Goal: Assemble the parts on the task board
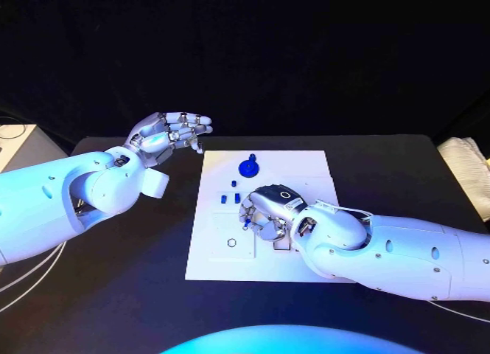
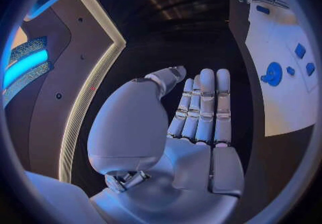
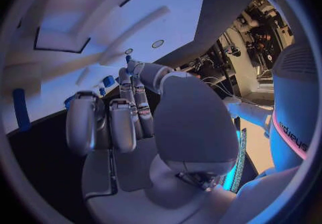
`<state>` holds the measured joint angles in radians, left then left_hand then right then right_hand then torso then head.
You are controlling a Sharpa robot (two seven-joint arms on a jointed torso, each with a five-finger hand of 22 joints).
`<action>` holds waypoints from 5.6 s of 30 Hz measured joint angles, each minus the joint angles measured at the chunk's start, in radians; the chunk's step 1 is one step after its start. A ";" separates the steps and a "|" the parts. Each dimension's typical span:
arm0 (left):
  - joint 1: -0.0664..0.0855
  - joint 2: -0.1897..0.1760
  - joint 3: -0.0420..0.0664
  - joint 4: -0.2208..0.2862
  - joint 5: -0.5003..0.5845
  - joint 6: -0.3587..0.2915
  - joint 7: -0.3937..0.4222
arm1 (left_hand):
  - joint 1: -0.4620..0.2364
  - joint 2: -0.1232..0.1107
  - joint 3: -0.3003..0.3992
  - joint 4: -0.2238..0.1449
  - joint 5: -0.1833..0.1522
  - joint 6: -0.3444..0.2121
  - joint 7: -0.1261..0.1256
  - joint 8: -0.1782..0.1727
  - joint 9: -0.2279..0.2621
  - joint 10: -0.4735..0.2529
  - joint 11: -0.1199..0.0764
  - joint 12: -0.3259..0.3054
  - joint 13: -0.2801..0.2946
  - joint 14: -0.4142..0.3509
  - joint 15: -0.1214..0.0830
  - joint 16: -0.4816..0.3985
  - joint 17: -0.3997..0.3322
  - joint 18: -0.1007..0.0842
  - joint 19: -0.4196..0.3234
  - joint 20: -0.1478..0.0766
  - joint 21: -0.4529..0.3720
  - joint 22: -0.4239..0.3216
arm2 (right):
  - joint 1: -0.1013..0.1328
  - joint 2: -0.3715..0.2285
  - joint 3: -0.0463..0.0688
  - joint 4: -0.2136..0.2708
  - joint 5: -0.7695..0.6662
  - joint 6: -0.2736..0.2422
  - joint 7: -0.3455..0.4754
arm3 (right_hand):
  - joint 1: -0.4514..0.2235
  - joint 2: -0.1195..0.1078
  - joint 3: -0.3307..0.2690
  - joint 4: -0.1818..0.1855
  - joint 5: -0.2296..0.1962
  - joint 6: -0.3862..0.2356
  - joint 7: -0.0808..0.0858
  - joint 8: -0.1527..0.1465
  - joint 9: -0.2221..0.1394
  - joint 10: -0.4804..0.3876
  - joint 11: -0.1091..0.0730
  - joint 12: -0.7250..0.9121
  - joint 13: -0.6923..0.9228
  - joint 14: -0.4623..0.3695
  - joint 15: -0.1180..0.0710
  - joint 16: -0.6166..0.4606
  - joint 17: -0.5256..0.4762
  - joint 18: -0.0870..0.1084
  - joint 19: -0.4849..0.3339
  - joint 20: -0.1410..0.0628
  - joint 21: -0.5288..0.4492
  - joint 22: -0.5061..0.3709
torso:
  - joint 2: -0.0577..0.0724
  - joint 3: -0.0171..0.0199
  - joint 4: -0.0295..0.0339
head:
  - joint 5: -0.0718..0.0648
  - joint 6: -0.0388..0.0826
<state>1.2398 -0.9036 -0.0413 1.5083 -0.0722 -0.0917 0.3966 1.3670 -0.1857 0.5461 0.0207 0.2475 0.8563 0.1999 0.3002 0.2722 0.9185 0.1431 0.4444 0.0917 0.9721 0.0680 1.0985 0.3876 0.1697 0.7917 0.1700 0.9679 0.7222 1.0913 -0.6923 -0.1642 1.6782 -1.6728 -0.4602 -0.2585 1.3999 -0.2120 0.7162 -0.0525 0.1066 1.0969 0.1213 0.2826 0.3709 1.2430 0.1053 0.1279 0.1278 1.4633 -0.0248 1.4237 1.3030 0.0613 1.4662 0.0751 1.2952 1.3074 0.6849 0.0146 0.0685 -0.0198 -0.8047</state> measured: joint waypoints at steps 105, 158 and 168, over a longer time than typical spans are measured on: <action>0.000 -0.007 -0.001 -0.002 0.002 0.039 -0.012 | 0.000 0.000 -0.003 -0.003 0.000 0.000 0.000 0.000 0.000 -0.004 -0.004 0.004 -0.002 0.000 0.000 -0.004 -0.003 0.000 0.000 0.000 -0.009 -0.006 | 0.138 -0.208 0.010 0.004 0.035 0.229 -0.054 | 0.080 0.043 -0.475 0.154 -0.021 -0.135 0.010 -0.176 -0.043 -0.287 -0.005 0.112 -0.060 0.004 0.039 -0.064 -0.157 0.046 -0.035 0.032 -0.299 -0.030 | 0.001 -0.0006 0.0012 | -0.027 0.007; -0.001 -0.008 -0.001 -0.006 0.002 0.044 -0.019 | -0.004 0.004 -0.003 -0.003 0.000 0.000 0.000 0.000 0.000 -0.004 -0.004 0.008 -0.001 0.000 0.000 -0.004 -0.005 0.000 0.000 0.000 -0.013 -0.009 | 0.114 -0.185 0.009 0.021 -0.035 0.118 -0.098 | 0.039 0.015 -0.122 0.139 -0.002 0.036 0.004 -0.107 0.017 -0.021 0.000 0.034 -0.041 0.004 0.000 -0.035 -0.134 0.015 -0.002 -0.002 -0.031 0.000 | -0.002 -0.0010 0.0012 | -0.033 0.001; -0.001 -0.002 -0.001 -0.015 0.002 0.044 -0.020 | -0.004 0.004 -0.003 -0.003 0.000 0.000 0.000 0.000 0.000 -0.004 -0.004 0.008 -0.001 0.000 0.000 -0.004 -0.005 0.000 0.000 0.000 -0.013 -0.010 | 0.145 -0.220 0.026 0.109 -0.029 0.052 -0.096 | 0.037 0.018 -0.118 0.132 -0.003 0.040 0.003 -0.107 0.017 -0.021 0.000 0.029 -0.041 0.004 0.000 -0.031 -0.130 0.015 -0.002 -0.002 -0.023 0.000 | -0.003 -0.0006 0.0013 | -0.029 0.006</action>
<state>1.2390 -0.9058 -0.0421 1.4935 -0.0705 -0.0476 0.3769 1.3631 -0.1817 0.5436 0.0180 0.2475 0.8563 0.1999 0.3002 0.2722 0.9149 0.1394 0.4524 0.0903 0.9721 0.0680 1.0947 0.3830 0.1697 0.7917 0.1699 0.9553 0.7124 1.2365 -0.9121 -0.1383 1.7873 -1.7014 -0.4084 -0.3541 1.4368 -0.1944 0.5979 0.0800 0.1037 1.1371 0.1239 0.1757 0.3883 1.2224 0.1057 0.1569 0.0870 1.4668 -0.0252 1.3930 1.1726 0.0762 1.4645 0.0732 1.2719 1.3075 0.6823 0.0140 0.0699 -0.0487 -0.7991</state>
